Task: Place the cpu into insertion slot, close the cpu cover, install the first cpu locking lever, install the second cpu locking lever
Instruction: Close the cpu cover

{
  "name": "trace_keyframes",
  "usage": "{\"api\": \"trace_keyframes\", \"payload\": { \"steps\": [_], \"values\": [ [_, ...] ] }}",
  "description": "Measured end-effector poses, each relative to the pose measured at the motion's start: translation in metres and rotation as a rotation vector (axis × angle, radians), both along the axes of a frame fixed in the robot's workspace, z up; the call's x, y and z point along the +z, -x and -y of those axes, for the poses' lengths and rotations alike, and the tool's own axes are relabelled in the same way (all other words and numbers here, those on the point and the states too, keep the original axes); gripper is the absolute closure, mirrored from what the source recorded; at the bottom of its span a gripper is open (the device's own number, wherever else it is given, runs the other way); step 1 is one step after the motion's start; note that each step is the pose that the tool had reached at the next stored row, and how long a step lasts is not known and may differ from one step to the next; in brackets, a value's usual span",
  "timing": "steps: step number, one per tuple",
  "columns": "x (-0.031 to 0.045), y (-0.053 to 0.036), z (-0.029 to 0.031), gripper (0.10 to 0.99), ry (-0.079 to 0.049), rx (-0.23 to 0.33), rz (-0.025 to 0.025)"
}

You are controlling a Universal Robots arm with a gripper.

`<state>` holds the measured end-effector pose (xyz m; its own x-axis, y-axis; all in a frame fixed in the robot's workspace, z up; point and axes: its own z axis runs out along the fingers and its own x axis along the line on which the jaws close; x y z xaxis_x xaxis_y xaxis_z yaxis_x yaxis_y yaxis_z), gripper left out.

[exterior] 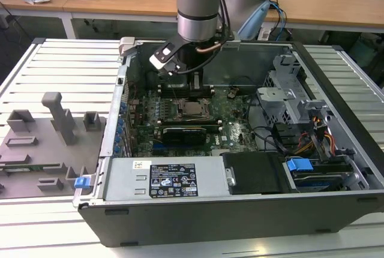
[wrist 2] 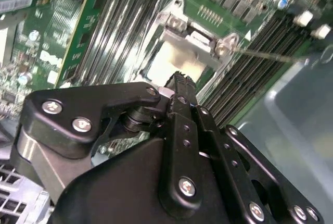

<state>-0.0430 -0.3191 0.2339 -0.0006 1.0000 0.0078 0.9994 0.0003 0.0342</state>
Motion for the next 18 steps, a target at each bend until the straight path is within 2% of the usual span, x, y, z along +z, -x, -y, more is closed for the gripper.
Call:
{"api": "trace_keyframes", "payload": {
  "steps": [2,8,15,18],
  "values": [
    [-0.0041,0.0055,0.0000,0.980,0.000,0.002,0.0000],
    [-0.0194,0.0128,-0.0001,0.980,0.000,0.002,-0.0001],
    [-0.0286,0.0132,-0.0004,0.980,0.000,0.003,-0.0006],
    [-0.0291,0.0098,-0.0006,0.980,0.000,0.003,-0.0003]
  ]
}}
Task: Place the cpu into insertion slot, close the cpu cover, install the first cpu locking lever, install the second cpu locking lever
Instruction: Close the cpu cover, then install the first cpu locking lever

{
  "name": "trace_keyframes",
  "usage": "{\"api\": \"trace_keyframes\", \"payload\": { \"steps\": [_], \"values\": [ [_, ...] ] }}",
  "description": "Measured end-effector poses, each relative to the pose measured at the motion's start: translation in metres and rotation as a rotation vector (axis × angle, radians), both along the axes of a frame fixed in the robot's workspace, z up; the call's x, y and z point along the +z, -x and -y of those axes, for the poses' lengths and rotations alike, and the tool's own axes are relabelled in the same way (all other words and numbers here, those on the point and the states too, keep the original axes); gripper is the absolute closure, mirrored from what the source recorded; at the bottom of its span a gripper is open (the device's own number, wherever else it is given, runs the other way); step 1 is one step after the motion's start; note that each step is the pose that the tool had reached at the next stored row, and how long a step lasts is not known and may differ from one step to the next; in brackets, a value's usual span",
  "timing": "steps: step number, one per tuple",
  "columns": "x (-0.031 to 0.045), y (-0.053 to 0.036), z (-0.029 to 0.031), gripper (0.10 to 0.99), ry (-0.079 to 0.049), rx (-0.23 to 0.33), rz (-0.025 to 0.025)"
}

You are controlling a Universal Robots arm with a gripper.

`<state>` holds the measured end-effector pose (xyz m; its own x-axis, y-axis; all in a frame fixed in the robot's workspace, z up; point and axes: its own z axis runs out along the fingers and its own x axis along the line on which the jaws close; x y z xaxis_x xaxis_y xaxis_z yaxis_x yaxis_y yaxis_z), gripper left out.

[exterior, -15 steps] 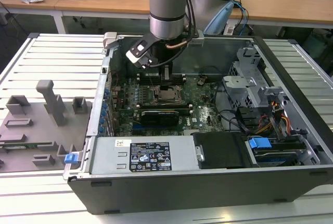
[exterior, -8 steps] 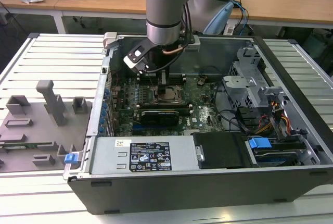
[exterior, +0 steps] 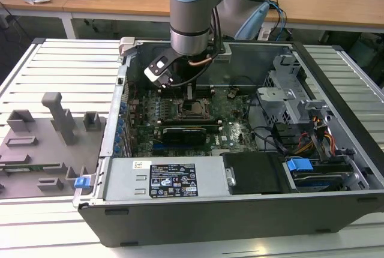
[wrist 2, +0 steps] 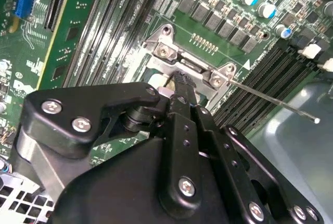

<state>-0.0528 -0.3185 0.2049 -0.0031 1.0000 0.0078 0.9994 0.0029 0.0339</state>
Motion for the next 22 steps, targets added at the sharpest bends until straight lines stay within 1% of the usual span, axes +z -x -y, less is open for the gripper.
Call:
{"api": "trace_keyframes", "payload": {
  "steps": [2,3,4,5,8,14,19,22],
  "values": [
    [0.0013,-0.0006,-0.0003,0.980,-0.001,0.000,0.0008],
    [0.0031,-0.0006,-0.0003,0.980,0.000,0.000,0.0006],
    [0.0074,-0.0006,-0.0003,0.980,0.000,0.000,0.0003],
    [0.0089,-0.0010,-0.0003,0.980,0.000,0.000,0.0004],
    [0.0089,-0.0081,-0.0002,0.980,0.000,0.000,-0.0010],
    [0.0089,-0.0165,-0.0002,0.980,0.000,0.000,-0.0012],
    [0.0089,-0.0213,-0.0003,0.980,0.000,0.000,-0.0012],
    [0.0089,-0.0220,-0.0003,0.980,0.000,0.000,-0.0012]
  ]
}}
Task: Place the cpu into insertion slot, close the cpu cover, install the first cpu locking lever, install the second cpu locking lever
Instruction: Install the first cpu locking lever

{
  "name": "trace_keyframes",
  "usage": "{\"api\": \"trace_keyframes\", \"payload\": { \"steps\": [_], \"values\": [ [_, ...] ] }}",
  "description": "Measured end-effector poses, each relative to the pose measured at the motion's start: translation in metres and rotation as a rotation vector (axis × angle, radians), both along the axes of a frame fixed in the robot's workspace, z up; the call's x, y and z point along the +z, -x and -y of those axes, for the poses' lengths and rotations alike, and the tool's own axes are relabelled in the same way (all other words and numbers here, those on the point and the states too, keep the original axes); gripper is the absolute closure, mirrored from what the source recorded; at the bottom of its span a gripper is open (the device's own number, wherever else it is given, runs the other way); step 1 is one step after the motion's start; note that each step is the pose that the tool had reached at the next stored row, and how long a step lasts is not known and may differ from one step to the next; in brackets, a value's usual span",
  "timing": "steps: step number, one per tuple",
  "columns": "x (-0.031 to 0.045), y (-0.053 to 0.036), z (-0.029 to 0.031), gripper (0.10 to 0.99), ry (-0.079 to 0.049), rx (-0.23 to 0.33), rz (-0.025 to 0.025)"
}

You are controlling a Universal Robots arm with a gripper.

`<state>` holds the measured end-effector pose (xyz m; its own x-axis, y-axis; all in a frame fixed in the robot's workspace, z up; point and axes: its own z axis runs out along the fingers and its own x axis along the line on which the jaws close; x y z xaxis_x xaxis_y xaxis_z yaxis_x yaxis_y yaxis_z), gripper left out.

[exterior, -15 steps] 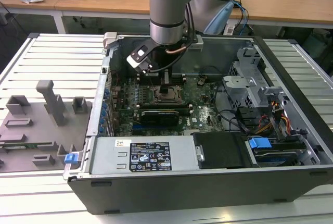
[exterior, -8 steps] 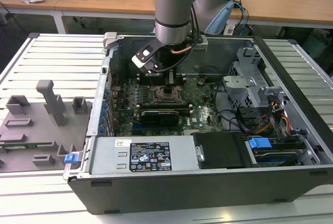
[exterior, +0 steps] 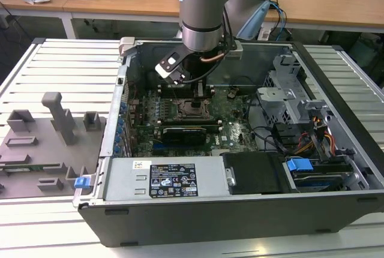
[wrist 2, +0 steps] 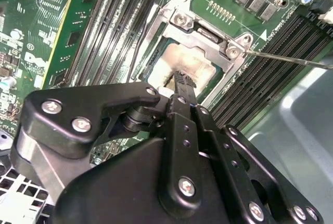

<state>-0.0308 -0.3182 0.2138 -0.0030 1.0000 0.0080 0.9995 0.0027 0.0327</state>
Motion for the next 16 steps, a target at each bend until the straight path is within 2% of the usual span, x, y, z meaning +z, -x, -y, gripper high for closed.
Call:
{"api": "trace_keyframes", "payload": {
  "steps": [16],
  "values": [
    [0.0032,-0.0001,0.0000,0.980,0.000,0.000,0.0000]
  ]
}}
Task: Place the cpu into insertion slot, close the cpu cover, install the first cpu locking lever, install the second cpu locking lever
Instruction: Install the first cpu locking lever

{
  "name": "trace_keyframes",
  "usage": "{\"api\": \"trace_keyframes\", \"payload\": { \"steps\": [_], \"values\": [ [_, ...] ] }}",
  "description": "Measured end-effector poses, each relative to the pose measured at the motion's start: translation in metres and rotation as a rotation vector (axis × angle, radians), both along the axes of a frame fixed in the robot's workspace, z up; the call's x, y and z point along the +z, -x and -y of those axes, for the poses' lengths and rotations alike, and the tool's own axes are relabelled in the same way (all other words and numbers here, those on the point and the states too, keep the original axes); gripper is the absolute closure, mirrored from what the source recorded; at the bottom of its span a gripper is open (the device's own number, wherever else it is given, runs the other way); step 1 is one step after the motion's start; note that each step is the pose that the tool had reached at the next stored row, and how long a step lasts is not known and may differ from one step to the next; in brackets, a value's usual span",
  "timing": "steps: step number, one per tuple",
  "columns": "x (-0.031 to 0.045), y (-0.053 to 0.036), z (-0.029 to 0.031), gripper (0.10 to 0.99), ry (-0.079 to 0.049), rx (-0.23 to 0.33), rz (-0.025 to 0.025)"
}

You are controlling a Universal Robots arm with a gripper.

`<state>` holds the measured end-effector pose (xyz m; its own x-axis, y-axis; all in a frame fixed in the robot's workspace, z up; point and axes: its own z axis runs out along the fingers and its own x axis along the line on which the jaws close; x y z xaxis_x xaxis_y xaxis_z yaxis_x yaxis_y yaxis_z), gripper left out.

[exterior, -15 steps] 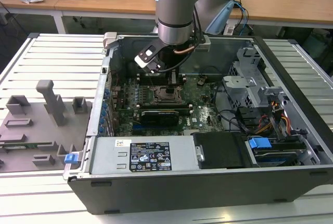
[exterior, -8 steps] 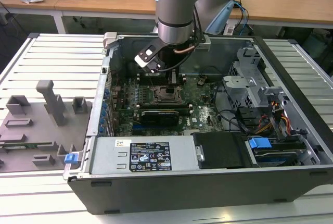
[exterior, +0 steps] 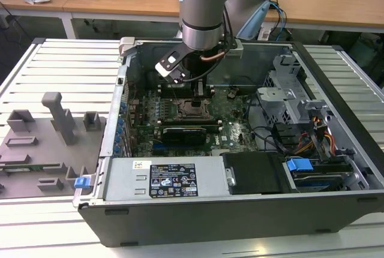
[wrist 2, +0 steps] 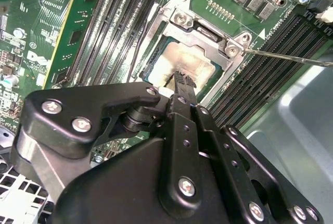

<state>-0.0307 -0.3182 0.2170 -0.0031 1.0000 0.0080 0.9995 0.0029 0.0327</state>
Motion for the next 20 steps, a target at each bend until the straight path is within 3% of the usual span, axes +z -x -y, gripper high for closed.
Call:
{"api": "trace_keyframes", "payload": {
  "steps": [12,20],
  "values": [
    [0.0047,0.0000,0.0000,0.980,0.000,0.000,0.0000],
    [0.0183,0.0000,0.0000,0.980,0.000,0.000,0.0000]
  ]
}}
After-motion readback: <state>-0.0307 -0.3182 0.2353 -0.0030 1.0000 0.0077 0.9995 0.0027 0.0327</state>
